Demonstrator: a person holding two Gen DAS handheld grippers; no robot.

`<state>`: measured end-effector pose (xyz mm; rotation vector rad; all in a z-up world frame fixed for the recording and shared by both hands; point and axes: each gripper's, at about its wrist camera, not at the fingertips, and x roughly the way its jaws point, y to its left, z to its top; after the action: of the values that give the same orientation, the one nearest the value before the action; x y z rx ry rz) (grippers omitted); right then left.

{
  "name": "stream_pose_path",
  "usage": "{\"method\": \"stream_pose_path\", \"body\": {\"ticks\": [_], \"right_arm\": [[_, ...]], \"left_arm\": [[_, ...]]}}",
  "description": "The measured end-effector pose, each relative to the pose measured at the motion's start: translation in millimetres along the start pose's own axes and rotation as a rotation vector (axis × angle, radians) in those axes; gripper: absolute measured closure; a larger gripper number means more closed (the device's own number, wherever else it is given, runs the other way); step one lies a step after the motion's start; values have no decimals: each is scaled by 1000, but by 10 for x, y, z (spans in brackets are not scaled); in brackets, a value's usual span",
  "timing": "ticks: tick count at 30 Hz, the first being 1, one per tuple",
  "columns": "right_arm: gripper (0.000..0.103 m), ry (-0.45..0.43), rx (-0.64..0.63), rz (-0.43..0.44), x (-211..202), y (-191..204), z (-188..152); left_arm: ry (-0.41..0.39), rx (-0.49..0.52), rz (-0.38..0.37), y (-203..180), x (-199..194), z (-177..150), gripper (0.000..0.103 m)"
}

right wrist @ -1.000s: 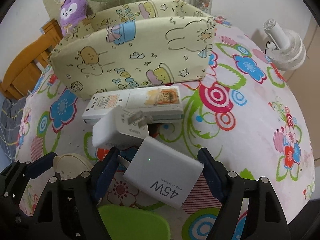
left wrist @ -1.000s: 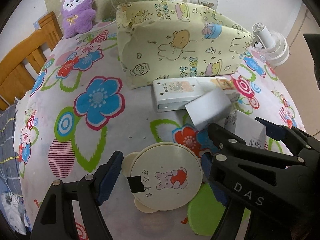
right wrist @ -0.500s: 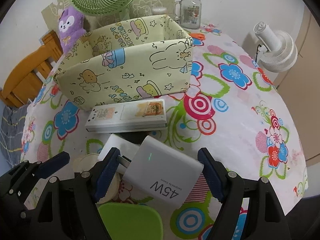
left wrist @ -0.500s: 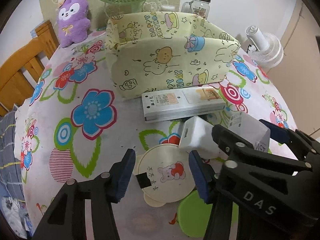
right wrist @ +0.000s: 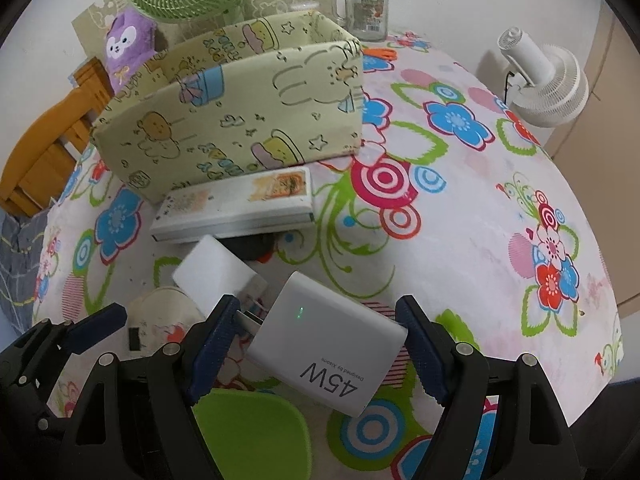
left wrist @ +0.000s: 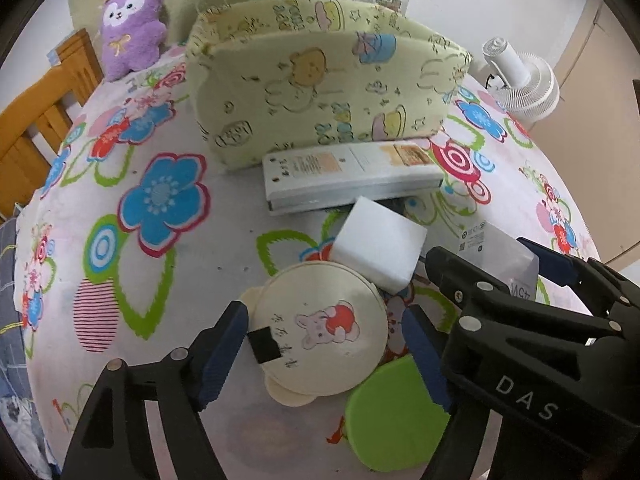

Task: Organize rigid objects
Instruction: 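Lift the white charger with the right tool while the left tool reaches the cream bunny coaster, then close the left tool on the cream bunny coaster while the right tool holds the charger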

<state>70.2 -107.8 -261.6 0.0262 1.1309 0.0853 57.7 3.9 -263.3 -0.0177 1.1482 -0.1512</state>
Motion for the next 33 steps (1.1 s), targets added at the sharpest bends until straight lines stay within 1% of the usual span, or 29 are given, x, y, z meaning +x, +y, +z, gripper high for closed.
{"method": "stream_pose_path", "body": {"ticks": [4, 7, 9, 11, 16, 17, 20, 21, 25, 29, 33], "right_arm": [[22, 18, 8, -5, 67, -43, -28], [22, 12, 3, 1, 69, -33, -25], [22, 12, -10, 1, 74, -12, -10], [22, 13, -17, 4, 81, 7, 9], [22, 18, -22, 14, 109, 18, 56], [22, 17, -25, 14, 114, 21, 62], [22, 19, -30, 19, 123, 22, 75], [22, 20, -31, 20, 125, 22, 78], [22, 23, -32, 25, 129, 18, 78], [22, 33, -31, 26, 136, 13, 89], [22, 35, -25, 30, 106, -6, 110]], "left_arm": [[-14, 40, 42, -71, 45, -6, 21], [-20, 36, 54, -90, 63, -7, 20], [-26, 28, 69, -83, 77, 3, 16], [-5, -3, 89, -20, 108, 26, 15], [47, -118, 93, 180, 115, -21, 14], [45, -129, 91, 187, 117, -34, 14], [37, -106, 116, 127, 138, -37, 16], [30, -109, 121, 106, 135, -40, 18], [9, -140, 122, 122, 139, -17, 19], [5, -123, 120, 113, 145, 3, 19], [-12, -101, 134, 89, 99, 29, 19]]}}
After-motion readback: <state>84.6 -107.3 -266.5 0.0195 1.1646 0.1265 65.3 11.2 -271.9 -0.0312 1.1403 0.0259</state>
